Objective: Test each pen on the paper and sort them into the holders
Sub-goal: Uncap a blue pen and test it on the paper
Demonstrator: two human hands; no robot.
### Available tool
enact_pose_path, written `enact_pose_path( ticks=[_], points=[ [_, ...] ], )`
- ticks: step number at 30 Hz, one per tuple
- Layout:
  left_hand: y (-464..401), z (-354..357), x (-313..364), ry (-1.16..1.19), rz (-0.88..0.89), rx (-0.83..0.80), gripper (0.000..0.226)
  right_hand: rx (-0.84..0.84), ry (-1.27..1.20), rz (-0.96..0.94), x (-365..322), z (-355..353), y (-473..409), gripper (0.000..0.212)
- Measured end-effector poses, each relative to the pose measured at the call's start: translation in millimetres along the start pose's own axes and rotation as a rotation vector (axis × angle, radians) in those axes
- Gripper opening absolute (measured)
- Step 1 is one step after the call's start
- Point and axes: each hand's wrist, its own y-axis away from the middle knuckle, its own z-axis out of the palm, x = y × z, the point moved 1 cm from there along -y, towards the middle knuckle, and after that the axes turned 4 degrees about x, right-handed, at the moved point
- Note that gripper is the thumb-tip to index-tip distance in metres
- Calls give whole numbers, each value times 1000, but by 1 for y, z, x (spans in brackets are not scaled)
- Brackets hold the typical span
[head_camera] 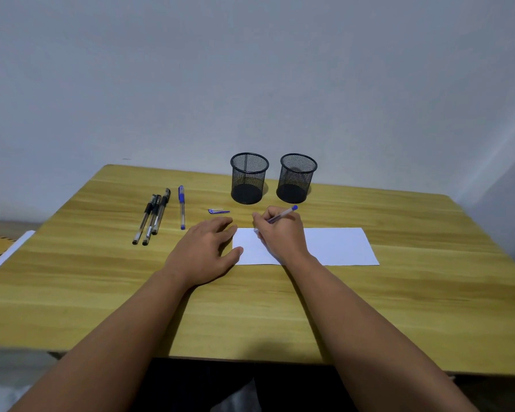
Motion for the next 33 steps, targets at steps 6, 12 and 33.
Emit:
enact_pose_path(
  ticks=[6, 12, 33],
  points=[
    [0, 1, 0, -9, 5, 4, 68, 22, -17, 13, -1, -1, 3, 39],
    [1, 0, 0, -10, 3, 8, 68, 43, 0, 8, -2, -1, 2, 39],
    [1, 0, 1, 3, 5, 12, 66, 104, 62, -27, -10, -4, 3, 40]
  ],
)
